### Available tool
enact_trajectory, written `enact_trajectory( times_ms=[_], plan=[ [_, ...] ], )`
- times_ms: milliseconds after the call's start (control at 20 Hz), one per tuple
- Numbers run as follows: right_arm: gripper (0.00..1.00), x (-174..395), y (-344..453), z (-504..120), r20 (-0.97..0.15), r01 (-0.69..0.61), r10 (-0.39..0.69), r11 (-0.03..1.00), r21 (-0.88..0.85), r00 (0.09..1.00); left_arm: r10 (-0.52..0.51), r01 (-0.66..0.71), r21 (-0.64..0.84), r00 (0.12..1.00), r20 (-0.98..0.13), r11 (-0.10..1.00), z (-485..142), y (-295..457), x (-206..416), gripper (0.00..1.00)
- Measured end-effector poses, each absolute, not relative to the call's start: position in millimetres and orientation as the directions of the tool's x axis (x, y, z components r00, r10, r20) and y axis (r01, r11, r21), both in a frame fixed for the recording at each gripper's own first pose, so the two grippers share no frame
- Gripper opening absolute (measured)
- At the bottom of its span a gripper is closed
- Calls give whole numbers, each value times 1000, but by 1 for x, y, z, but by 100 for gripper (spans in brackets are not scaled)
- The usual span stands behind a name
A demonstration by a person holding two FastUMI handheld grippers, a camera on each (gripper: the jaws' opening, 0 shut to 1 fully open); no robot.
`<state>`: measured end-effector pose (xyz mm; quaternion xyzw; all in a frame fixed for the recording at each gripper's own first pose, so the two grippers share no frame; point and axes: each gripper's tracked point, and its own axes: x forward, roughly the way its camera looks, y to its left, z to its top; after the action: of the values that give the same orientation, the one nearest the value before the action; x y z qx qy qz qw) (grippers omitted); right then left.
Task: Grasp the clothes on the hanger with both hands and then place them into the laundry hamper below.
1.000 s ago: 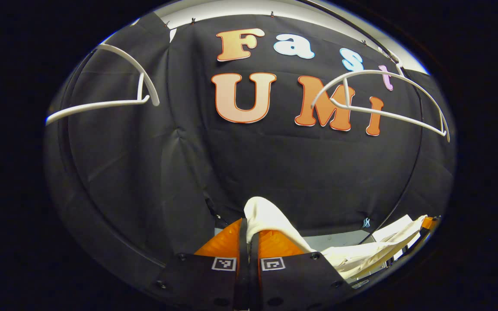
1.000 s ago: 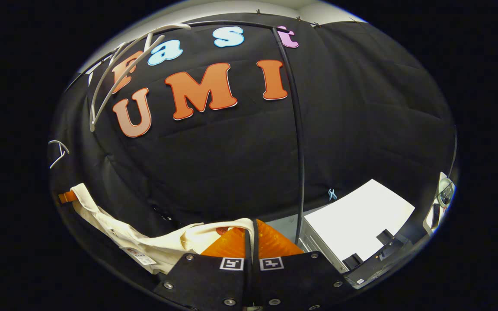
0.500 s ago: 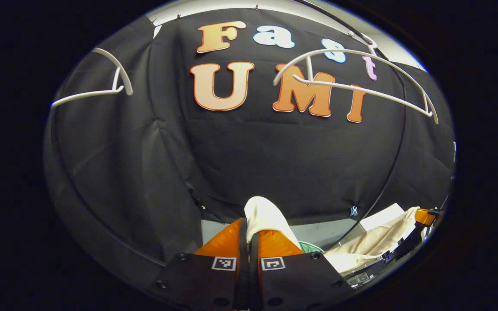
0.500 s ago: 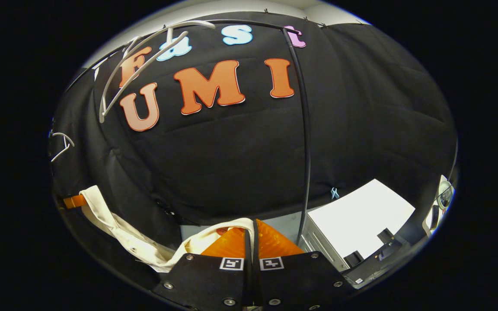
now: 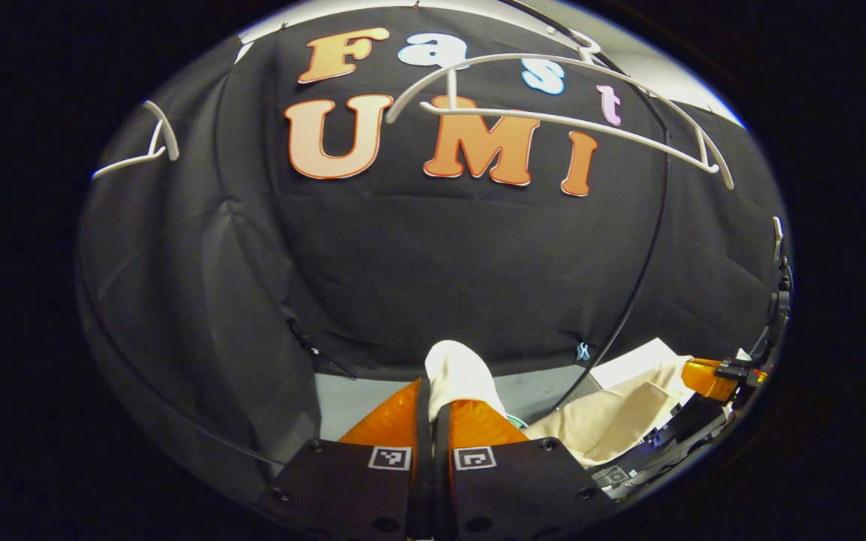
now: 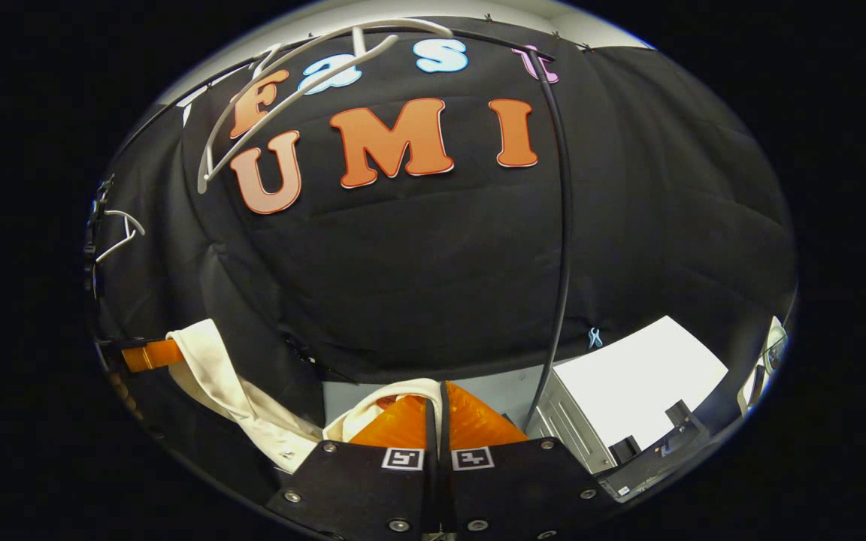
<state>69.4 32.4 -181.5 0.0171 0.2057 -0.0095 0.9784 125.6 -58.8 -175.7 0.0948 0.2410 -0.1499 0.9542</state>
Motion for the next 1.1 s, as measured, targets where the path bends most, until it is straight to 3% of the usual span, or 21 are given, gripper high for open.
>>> enact_trajectory(
  times_ms=[350, 650, 1100],
  plan=[
    [0, 65, 44, -193, -434, 4, 5, 1000, 19, 901, -316, 403, 51, 786, -531, 914, -196, -107, 110, 7],
    [1, 67, 56, -214, -484, -22, 25, 1000, 13, 875, -382, 469, -22, 691, -613, 883, -231, -143, 88, 7],
    [3, 59, 77, -284, -628, -68, 43, 998, -17, 777, -298, 346, -125, 510, -807, 930, -327, -117, 73, 7]
  ],
)
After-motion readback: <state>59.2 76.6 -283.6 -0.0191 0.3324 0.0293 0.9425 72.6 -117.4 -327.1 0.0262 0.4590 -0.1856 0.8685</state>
